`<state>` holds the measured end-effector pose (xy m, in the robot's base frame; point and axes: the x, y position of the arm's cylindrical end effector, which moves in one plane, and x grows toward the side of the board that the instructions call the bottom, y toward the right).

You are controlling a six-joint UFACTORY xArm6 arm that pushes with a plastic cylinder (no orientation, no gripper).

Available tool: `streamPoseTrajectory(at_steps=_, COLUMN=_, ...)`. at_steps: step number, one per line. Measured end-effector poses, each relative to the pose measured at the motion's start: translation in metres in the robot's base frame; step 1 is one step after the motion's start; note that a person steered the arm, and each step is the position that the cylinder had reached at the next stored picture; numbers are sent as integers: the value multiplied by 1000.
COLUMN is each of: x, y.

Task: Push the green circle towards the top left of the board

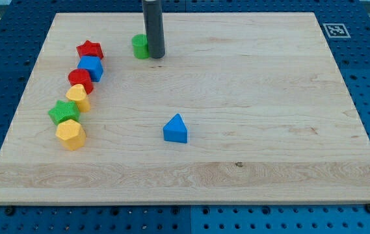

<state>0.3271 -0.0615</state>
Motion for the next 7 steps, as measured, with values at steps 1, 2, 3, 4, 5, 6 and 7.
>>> streamPoseTrajectory(at_steps=1, x=0, y=-17)
streamPoseTrajectory(at_steps=2, x=-17, y=-31)
streamPoseTrajectory(at_steps=3, x=-29, y=-34)
streamPoseTrajectory(at_steps=4, x=-29, y=-43)
streamPoseTrajectory(at_steps=5, x=-38, y=-68)
streamPoseTrajectory(at_steps=6, x=-48, y=-78)
streamPoseTrajectory(at_steps=7, x=-63, y=-75)
